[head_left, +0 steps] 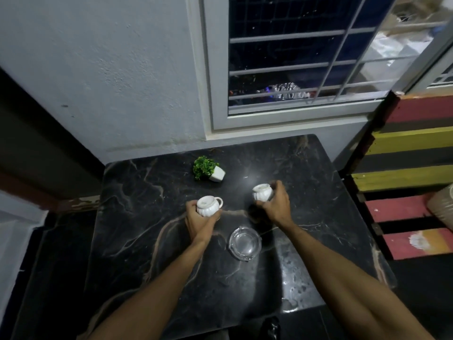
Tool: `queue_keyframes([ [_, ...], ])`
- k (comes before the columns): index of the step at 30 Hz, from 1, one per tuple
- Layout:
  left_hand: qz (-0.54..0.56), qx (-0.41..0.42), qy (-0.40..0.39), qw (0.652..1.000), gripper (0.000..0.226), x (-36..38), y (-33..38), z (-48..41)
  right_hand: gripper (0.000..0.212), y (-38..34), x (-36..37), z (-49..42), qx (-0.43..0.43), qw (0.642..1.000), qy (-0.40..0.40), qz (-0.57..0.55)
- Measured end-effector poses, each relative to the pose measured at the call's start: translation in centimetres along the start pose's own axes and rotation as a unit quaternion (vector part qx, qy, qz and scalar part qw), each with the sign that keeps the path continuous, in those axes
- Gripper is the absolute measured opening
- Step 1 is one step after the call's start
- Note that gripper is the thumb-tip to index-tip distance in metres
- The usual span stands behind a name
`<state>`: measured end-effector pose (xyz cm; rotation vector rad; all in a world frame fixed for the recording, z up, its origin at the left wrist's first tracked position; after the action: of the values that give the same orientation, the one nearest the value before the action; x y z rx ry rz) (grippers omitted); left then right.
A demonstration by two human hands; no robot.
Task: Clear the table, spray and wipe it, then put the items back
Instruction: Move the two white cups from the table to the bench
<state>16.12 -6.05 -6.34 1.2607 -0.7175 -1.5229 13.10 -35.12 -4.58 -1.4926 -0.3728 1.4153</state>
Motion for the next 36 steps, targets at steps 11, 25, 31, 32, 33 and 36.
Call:
queue_keyframes([
  [11,0.028,0.194,-0.156,0.968,0.071,20.4,12.2,8.2,0.061,5.9,-19.1,2.0,-0.066,0.976,0.116,-0.174],
  [25,-0.016,0.161,-0.175,0.971,0.069,46.3,17.5,21.8,0.067,25.6,-41.1,0.7,0.004,0.975,0.138,-0.173],
  [31,-0.085,0.159,-0.187,0.966,0.078,53.9,17.0,21.6,0.064,32.0,-44.5,-1.1,0.06,0.977,0.143,-0.148],
  [32,-0.102,0.154,-0.195,0.963,0.079,55.5,16.7,21.3,0.064,33.4,-45.0,-1.8,0.073,0.976,0.149,-0.143],
  [33,-0.117,0.146,-0.204,0.961,0.08,56.9,16.2,21.1,0.065,34.9,-45.3,-2.3,0.091,0.974,0.151,-0.144],
  [36,-0.133,0.123,-0.216,0.959,0.083,61.9,14.3,20.3,0.067,40.3,-46.0,-5.2,0.13,0.97,0.154,-0.138],
])
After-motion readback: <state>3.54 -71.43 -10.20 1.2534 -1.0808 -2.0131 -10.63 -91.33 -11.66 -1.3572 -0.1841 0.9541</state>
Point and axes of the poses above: each hand's wrist, its own z-axis away from the middle knuckle, its own x-axis out of the palm, y = z × x, the point moved 9 cm from there along -z, towards the middle knuckle, and after that the axes turned 5 degrees about -y, right-handed, at the moved point
